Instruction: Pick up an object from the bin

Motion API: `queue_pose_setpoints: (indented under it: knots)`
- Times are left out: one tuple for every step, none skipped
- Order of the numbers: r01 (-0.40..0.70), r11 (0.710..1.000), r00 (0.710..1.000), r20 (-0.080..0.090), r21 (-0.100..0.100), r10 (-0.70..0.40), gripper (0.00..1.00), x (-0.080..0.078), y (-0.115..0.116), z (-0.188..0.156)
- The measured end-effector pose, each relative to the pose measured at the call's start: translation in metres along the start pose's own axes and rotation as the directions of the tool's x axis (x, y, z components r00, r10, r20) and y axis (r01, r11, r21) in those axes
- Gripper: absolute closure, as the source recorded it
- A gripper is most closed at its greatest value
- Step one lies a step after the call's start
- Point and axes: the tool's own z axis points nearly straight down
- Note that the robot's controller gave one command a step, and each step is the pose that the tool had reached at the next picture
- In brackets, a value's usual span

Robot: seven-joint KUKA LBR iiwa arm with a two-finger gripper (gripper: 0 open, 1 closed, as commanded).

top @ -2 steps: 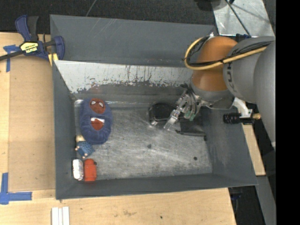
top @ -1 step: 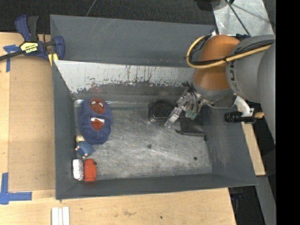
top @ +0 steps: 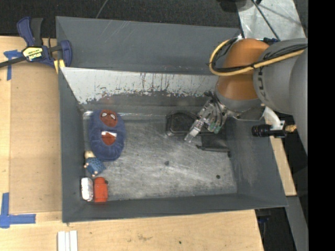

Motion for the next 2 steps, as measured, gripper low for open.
queue_pose_setpoints:
  knots:
    - [0.001, 1.0, 1.0, 0.001, -0.001, -0.001, 1.0, 0.001, -0.0014, -0.0155]
    - [0.001, 1.0, 1.0, -0.001, 0.001, -0.001, 1.0, 0.0025, -0.0027, -0.0166]
